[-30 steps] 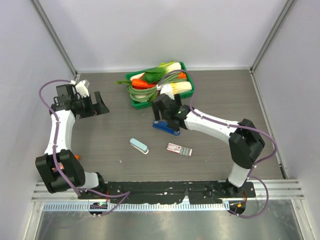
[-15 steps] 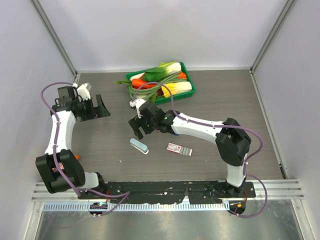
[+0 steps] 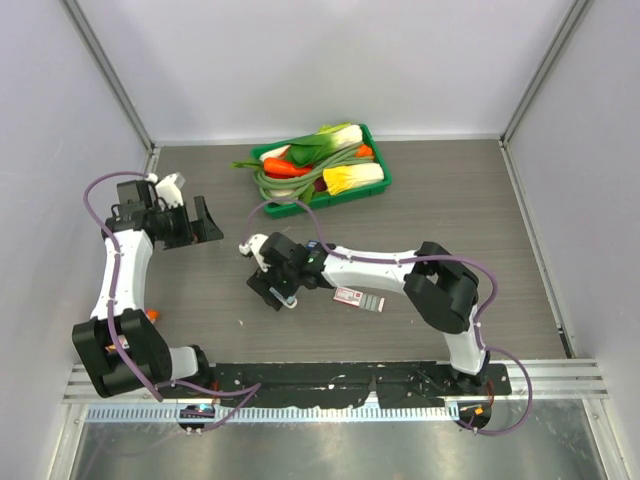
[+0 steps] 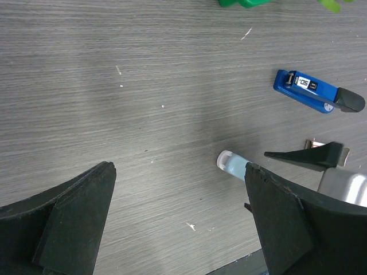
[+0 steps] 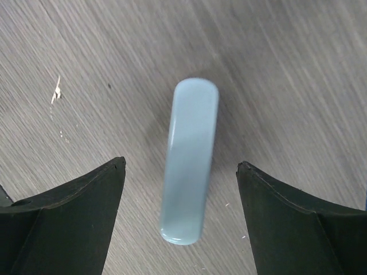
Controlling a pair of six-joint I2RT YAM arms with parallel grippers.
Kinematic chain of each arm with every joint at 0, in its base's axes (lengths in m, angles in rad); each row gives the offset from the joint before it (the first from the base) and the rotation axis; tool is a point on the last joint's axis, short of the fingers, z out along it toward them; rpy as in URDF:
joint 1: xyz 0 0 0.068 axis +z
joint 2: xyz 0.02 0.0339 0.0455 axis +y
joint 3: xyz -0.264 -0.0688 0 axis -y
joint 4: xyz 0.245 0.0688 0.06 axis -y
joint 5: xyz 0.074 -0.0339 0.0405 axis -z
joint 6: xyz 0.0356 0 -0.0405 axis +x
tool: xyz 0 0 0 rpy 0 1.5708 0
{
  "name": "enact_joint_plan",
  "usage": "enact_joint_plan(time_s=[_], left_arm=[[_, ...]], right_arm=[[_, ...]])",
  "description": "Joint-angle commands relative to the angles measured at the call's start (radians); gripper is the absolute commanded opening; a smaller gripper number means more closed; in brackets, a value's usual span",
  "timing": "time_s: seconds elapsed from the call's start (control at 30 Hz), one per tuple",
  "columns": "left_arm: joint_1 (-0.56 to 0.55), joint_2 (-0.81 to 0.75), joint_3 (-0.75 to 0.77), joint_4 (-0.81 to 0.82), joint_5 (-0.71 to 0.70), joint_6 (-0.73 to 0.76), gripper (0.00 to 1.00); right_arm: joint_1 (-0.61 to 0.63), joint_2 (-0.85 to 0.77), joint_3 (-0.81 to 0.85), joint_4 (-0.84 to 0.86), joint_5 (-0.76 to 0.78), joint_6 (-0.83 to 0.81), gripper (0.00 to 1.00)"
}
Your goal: Unload the staples from the stapler
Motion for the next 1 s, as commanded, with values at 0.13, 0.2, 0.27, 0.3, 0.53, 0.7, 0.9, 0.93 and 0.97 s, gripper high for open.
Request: enact_joint_plan(time_s=[0.13, 0.2, 0.27, 0.3, 0.53, 0.7, 0.9, 0.93, 0.97], left_arm=[[-0.001, -0.045, -0.016, -0.008, 0.047, 0.013, 0.98], [-0.001, -0.049, -0.024, -0.002, 0.035, 0.011, 0.98], [-0.001, -0.060, -0.031, 0.001, 0.033, 0.013, 0.95], [-0.010, -0.063, -0.037, 0.001, 0.022, 0.013, 0.95], [-0.070, -0.081, -0.079, 0.027, -0.005, 0.013, 0.93], [-0.093, -0.109, -0.073, 0.026, 0.025, 0.013, 0.98], [-0.124, -0.106, -0.010, -0.032, 0.013, 0.000, 0.98], [-0.139, -0.112, -0.025, -0.029, 0.027, 0.005, 0.98], [-0.148, -0.121, -0.036, -0.026, 0.033, 0.010, 0.98]], right_arm=[[0.043, 0.003, 0.016, -0.004, 0.097, -0.029, 0.71], [0.043, 0.000, 0.016, -0.004, 0.093, -0.023, 0.63], [0.043, 0.000, 0.022, -0.004, 0.094, -0.021, 0.49], [0.043, 0.001, 0.025, -0.005, 0.106, -0.020, 0.45], [0.042, 0.014, 0.048, -0.027, 0.162, -0.008, 0.29], [0.014, -0.034, 0.038, -0.002, 0.202, 0.051, 0.12], [-0.073, -0.152, -0.132, 0.237, 0.223, 0.294, 0.04], [-0.072, -0.181, -0.171, 0.289, 0.237, 0.324, 0.04], [-0.072, -0.192, -0.180, 0.303, 0.254, 0.337, 0.04]])
